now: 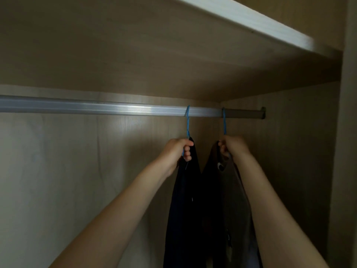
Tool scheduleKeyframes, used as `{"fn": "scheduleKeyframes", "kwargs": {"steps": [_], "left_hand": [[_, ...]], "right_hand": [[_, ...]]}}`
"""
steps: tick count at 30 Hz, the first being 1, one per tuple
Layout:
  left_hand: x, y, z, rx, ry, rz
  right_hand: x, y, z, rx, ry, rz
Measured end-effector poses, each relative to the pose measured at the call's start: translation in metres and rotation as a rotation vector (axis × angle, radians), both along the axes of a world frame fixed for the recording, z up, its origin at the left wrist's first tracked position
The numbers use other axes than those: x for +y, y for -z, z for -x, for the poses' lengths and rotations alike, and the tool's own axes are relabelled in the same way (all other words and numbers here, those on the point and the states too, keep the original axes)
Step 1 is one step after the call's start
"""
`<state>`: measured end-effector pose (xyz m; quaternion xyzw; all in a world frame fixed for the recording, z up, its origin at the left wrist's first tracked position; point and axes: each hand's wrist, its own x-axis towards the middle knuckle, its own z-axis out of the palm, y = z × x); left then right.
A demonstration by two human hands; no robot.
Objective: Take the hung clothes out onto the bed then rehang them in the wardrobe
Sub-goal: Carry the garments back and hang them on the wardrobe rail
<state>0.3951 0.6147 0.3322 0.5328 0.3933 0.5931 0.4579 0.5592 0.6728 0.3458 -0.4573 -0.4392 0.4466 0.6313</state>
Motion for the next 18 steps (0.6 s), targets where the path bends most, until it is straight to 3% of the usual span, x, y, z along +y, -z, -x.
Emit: {"fn": "scheduleKeyframes", "kwargs": {"steps": [1, 3, 5, 8, 11, 14, 18], "left_hand": [[-0.003, 0.001, 0.002, 0.096, -0.050, -0.054], [-0.008, 0.007, 0.010, 0.317, -0.192, -0.202], [-0.026, 0.018, 0.021, 0.454, -0.314, -0.344], [-0.076, 0.045, 0.033, 0.552, -0.410, -0.541], [-0.134, 0.084, 0.043, 0.530, -0.417, -0.737], [-0.178, 0.138, 0.052, 0.363, -0.275, -0.686], [-0.217, 0.243, 0.054, 0.165, -0.176, -0.372]], "right_hand": [[-0.013, -0.003, 0.003, -0.096, 0.054, -0.007], [-0.044, -0.005, 0.008, -0.465, 0.217, -0.053], [-0.079, 0.004, 0.017, -0.701, 0.386, -0.260], [-0.137, 0.034, 0.034, -0.732, 0.533, -0.675], [-0.192, 0.080, 0.043, -0.741, 0.484, -0.849], [-0.248, 0.144, 0.045, -0.712, 0.322, -0.813], [-0.314, 0.260, 0.037, -0.687, 0.154, -0.530]]}}
